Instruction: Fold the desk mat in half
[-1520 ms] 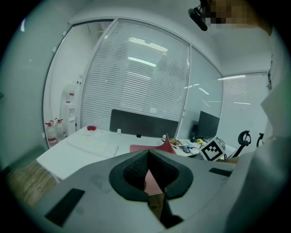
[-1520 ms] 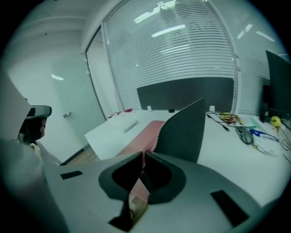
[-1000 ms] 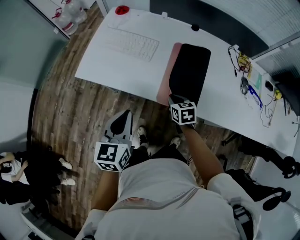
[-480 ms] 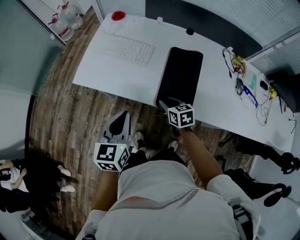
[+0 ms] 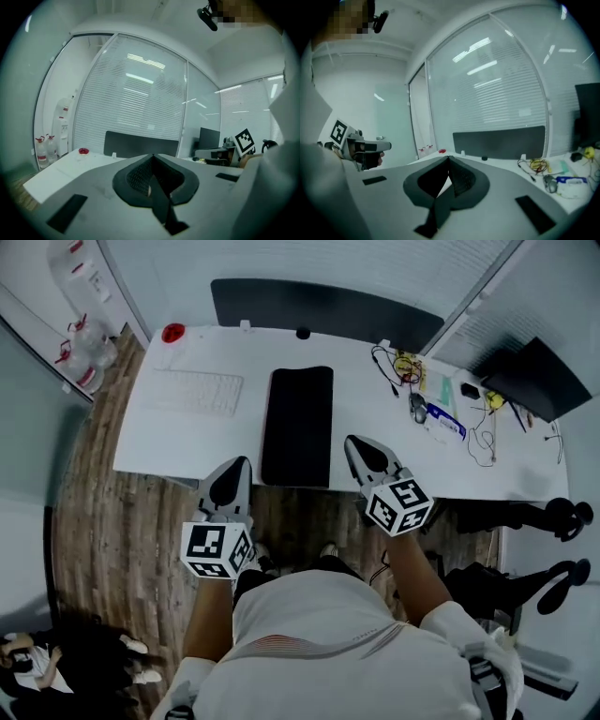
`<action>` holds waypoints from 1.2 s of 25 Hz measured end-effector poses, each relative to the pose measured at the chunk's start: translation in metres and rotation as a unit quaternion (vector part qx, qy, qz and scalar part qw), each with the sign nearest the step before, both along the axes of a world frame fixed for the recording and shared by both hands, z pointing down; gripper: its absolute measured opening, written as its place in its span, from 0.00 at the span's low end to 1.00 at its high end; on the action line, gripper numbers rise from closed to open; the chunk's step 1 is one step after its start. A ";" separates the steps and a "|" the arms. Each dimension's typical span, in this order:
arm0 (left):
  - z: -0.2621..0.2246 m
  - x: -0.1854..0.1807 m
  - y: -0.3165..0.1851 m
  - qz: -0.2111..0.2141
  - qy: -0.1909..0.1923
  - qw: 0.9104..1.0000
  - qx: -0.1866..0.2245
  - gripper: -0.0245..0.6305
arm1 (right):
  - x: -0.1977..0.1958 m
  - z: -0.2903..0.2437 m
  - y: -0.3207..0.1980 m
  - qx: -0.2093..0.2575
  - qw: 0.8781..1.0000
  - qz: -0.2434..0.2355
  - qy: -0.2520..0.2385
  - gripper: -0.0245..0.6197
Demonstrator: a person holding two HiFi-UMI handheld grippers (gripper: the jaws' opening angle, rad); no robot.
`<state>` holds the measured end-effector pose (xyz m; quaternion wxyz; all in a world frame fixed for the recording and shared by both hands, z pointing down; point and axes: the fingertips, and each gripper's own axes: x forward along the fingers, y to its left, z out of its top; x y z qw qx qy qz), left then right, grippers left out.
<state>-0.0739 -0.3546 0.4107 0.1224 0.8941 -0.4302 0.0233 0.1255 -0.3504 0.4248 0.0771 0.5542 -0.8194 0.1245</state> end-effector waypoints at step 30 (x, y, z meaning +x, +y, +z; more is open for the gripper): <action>-0.073 0.108 0.029 0.079 0.003 0.995 0.068 0.06 | 0.130 -0.096 0.081 0.115 0.984 0.134 0.005 0.12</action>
